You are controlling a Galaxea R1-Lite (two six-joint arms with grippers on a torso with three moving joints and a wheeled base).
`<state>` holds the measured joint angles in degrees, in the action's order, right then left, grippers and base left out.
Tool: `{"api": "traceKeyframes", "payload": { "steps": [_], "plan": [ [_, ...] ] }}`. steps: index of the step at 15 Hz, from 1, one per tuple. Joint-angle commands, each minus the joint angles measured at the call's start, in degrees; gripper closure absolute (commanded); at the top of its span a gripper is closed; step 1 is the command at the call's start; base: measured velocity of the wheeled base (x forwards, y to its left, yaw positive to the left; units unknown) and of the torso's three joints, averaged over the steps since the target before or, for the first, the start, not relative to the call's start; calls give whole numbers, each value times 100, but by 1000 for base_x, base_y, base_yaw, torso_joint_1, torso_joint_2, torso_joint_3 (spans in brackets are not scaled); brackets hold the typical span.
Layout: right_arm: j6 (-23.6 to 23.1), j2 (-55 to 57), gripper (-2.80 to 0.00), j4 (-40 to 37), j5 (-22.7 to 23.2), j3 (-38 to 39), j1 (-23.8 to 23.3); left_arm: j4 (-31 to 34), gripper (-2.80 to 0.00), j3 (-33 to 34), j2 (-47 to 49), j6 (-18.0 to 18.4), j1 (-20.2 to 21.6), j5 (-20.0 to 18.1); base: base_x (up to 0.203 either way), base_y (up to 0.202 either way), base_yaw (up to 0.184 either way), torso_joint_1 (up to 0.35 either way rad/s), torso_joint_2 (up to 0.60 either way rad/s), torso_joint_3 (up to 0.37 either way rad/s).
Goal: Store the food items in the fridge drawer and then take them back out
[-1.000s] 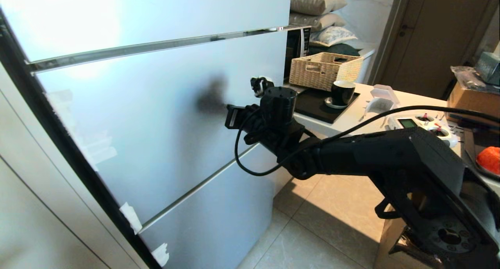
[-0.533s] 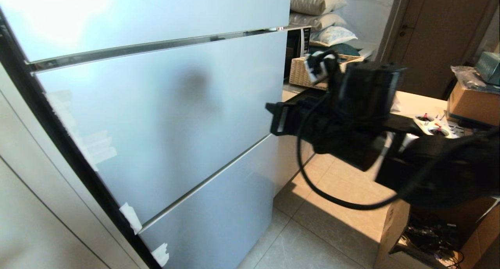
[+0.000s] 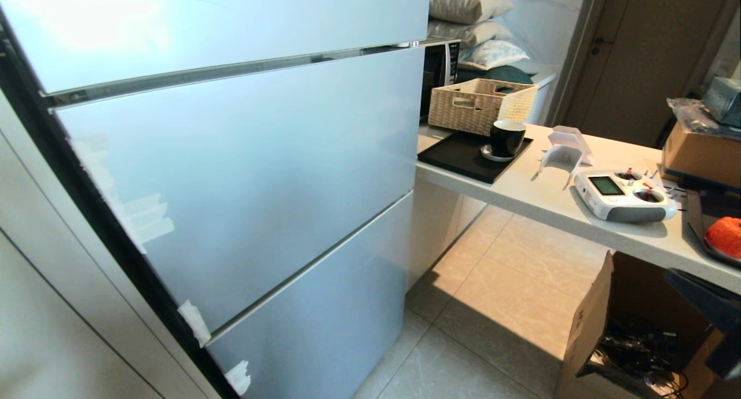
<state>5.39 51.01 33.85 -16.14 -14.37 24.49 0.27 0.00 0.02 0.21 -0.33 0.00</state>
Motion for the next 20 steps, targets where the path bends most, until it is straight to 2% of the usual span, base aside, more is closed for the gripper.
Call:
{"api": "traceKeyframes", "payload": {
  "steps": [1, 2, 3, 5, 7, 10, 20],
  "plan": [
    [-212, -1353, 0, -151, 445, 703, -1428, 0, 0, 0, -2, -3, -2, 0, 0, 0, 0, 0, 0, 0],
    [-356, -1983, 0, -453, 732, 922, -1993, 0, 0, 0, -2, -3, -2, 0, 0, 0, 0, 0, 0, 0],
    [-476, -2584, 0, -822, 945, 1060, -2300, 0, 0, 0, -2, 1, -2, 0, 0, 0, 0, 0, 0, 0],
    [-824, -3766, 0, -1918, 1333, 1250, -2447, 0, 0, 0, -2, -3, -2, 0, 0, 0, 0, 0, 0, 0],
    [-1025, -4771, 0, -2744, 1539, 1333, -2453, 0, 0, 0, -2, 6, -2, 0, 0, 0, 0, 0, 0, 0],
    [-1133, -5102, 0, -3400, 1736, 1434, -2444, 0, 0, 0, -2, 6, -2, 0, 0, 0, 0, 0, 0, 0],
    [-1129, -5101, 0, -3402, 1746, 1437, -2440, 0, 0, 0, -2, 6, -2, 0, 0, 0, 0, 0, 0, 0]
  ]
}}
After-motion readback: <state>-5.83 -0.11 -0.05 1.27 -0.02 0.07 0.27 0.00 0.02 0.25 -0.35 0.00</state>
